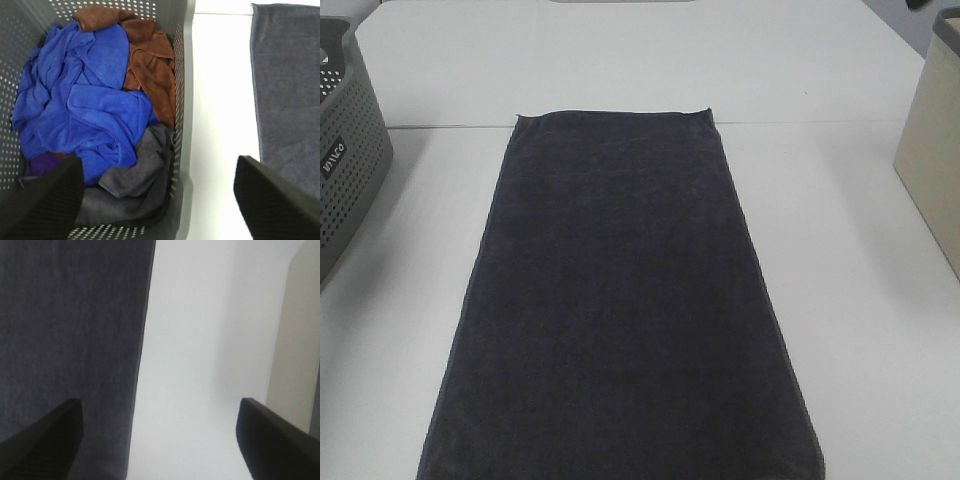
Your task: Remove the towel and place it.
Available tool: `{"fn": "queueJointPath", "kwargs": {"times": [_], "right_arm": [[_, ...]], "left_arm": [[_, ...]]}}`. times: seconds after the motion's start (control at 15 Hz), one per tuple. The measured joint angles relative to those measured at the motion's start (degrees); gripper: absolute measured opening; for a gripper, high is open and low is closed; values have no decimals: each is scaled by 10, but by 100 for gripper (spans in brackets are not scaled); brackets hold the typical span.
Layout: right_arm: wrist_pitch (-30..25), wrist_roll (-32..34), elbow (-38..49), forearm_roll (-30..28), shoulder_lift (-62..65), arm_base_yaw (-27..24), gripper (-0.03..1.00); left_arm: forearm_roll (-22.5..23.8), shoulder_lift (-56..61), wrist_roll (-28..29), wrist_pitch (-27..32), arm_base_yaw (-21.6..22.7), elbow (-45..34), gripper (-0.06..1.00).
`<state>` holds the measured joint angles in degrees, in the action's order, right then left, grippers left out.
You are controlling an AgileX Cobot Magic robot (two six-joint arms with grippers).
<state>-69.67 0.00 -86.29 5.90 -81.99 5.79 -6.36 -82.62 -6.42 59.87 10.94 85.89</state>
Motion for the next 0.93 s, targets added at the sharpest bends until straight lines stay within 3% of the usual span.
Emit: {"fn": "queueJointPath", "kwargs": {"times": [0.13, 0.53, 0.93], "right_arm": [[0, 3, 183, -1, 155, 0, 80], [34, -13, 375, -17, 422, 0, 80], [57, -17, 508, -59, 625, 0, 80]], "left_arm": [[-6, 147, -1, -46, 0, -160, 77], [-17, 360, -1, -42, 0, -321, 77], [19, 574, -1, -87, 0, -474, 77]]}}
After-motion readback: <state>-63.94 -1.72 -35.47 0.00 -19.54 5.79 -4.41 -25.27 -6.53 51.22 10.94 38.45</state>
